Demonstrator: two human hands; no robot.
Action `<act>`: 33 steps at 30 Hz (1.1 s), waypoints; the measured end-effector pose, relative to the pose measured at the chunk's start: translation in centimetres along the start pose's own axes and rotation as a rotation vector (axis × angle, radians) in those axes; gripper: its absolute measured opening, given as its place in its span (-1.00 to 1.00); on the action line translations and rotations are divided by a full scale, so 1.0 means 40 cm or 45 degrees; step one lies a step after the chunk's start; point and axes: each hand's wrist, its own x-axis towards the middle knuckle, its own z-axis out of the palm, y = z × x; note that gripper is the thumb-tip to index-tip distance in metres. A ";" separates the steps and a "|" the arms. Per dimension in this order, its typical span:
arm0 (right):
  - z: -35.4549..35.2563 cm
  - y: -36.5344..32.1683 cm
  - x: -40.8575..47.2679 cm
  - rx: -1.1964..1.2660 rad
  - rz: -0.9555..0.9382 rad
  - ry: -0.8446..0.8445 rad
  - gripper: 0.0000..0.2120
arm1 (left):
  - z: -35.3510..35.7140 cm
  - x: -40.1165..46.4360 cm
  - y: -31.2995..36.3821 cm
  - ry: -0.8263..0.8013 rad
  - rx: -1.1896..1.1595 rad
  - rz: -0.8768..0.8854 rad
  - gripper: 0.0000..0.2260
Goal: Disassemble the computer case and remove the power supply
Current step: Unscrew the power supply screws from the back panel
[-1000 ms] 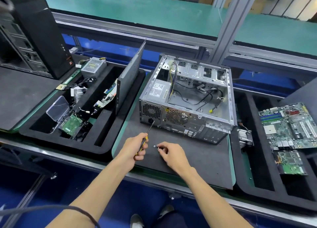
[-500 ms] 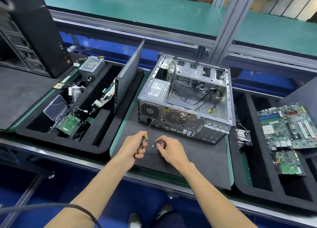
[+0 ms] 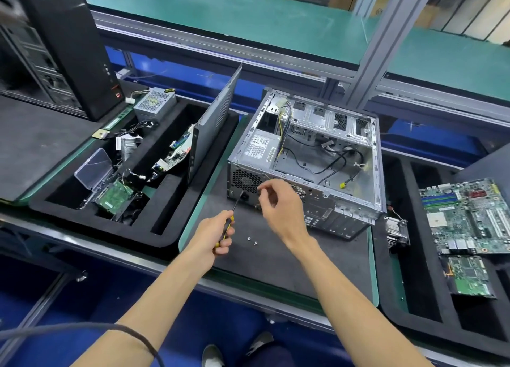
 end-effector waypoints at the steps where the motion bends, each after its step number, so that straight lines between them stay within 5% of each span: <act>1: -0.009 -0.009 0.016 0.005 -0.019 0.032 -0.85 | -0.001 0.002 0.002 -0.001 -0.008 -0.002 -0.80; 11: -0.018 -0.083 0.129 -0.090 -0.215 0.112 -0.80 | -0.037 0.022 0.018 0.041 -0.099 -0.029 -0.80; 22: 0.037 -0.047 0.183 -0.448 -0.204 -0.212 -0.69 | -0.054 0.049 0.009 0.118 0.094 0.046 -0.82; 33: -0.010 -0.011 0.223 -0.328 -0.093 -0.400 -0.60 | -0.061 0.065 -0.008 0.138 0.141 0.133 -0.81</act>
